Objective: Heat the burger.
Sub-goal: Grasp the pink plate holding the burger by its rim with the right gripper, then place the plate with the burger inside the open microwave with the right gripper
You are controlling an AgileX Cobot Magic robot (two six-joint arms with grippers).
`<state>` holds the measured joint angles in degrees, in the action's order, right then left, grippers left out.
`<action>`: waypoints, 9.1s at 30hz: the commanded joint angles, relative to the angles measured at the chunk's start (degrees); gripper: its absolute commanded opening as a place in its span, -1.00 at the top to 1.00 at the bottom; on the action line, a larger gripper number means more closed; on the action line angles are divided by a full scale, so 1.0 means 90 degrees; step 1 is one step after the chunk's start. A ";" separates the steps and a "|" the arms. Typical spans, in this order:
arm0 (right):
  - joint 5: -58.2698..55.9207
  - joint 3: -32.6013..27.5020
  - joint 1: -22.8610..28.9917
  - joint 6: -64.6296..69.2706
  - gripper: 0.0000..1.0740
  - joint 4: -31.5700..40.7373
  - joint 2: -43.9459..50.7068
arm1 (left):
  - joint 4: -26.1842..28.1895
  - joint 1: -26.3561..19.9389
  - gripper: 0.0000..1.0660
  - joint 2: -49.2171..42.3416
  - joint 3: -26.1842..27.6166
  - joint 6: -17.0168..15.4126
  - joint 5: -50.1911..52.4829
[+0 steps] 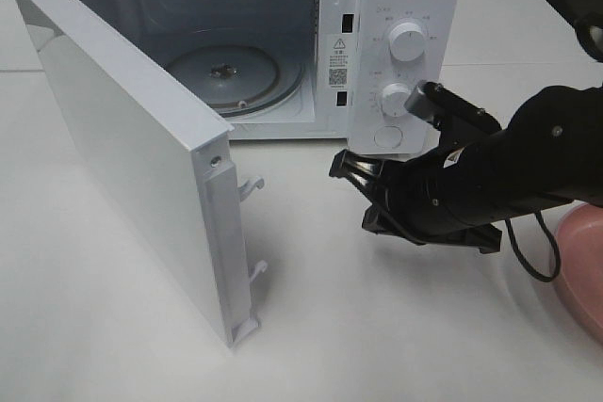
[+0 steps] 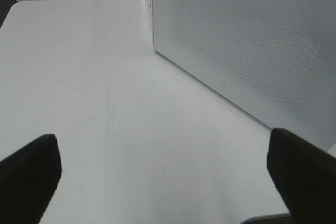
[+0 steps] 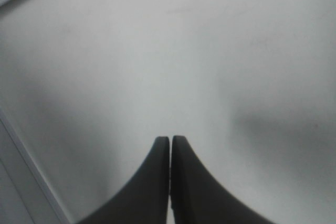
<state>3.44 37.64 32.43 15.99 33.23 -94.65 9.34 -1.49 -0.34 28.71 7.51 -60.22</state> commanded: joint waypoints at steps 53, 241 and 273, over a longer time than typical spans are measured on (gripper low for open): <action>-0.4647 0.0025 -0.2107 -0.0471 -0.80 -0.4297 0.1725 | 0.0064 0.0025 -0.88 -0.0064 -0.0025 0.0000 0.0089; -0.6131 -0.1324 0.2005 -0.5125 0.99 -0.6780 0.5290 | 0.0064 0.0025 -0.88 -0.0064 -0.0025 0.0000 0.0089; -0.6010 -0.1324 0.1986 -0.7767 1.00 -0.5997 0.5290 | 0.0064 0.0025 -0.88 -0.0064 -0.0025 0.0000 0.0089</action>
<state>-53.23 25.55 50.36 -51.85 -19.60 -47.61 9.34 -1.49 -0.34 28.71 7.51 -60.22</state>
